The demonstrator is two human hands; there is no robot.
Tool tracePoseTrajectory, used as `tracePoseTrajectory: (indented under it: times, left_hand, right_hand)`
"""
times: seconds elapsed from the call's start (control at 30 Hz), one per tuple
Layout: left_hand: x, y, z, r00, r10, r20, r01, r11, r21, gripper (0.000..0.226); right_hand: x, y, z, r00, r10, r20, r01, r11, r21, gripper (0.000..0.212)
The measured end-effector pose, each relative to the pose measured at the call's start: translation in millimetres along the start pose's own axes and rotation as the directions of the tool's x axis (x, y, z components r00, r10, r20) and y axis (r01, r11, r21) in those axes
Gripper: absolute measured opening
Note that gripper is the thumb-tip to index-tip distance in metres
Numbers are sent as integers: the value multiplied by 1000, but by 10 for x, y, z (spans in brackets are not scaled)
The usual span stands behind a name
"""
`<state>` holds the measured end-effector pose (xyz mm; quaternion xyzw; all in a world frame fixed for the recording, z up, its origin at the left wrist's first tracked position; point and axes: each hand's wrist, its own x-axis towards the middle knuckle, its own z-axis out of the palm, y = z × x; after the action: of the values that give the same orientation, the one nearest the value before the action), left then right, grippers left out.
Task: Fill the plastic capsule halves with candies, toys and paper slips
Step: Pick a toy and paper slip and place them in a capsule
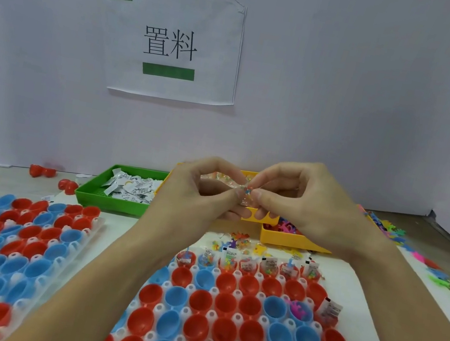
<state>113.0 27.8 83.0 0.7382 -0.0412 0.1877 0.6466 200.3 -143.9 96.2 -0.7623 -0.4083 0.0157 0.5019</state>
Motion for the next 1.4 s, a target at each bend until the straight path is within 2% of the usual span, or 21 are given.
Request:
tracePoseTrajectory:
  times: [0.17,0.27,0.37,0.6,0.77,0.93,1.07,1.17,1.27,1.4]
  left_hand:
    - [-8,5,-12,996,73,-40,-74,997,-16,11]
    - [1,17,-17,987,149,-53,-147,988,48,15]
    - [5,28,0,978,208,-26,-204,972,118,19]
    - [-43,29,94,982,164,89,-179,964,199,14]
    - [-65,-11,153,974,35,223,-82,975,205,8]
    - [-62,-71,236,981,-39,188,-11,967,255,16]
    - [-71,-55,239,977,-28,213,-35,957,288,12]
    - [-82,-57,248,977,16,213,-90,935,343,17]
    - [-82,-81,251,974,46,222,-133,909,396,19]
    - [-74,-98,239,970,22,240,-133,881,454,22]
  right_hand:
    - [-1,-47,45,1000,-5,-26,8,994,109,8]
    - [-10,-86,82,998,35,-50,-23,975,220,17]
    - [-56,-94,85,995,77,-56,-61,969,241,18]
    - [-281,40,54,982,186,-21,-157,880,448,22]
    - [-439,218,65,974,210,-86,-157,897,412,27]
    - [-516,332,78,975,170,-141,-97,904,416,22]
    - [-537,353,88,973,175,-148,-103,911,400,24]
    - [-564,327,69,975,184,-128,-128,925,357,26]
    - [-586,301,60,982,161,-97,-137,966,221,16]
    - [-603,308,36,979,170,-111,-148,972,182,7]
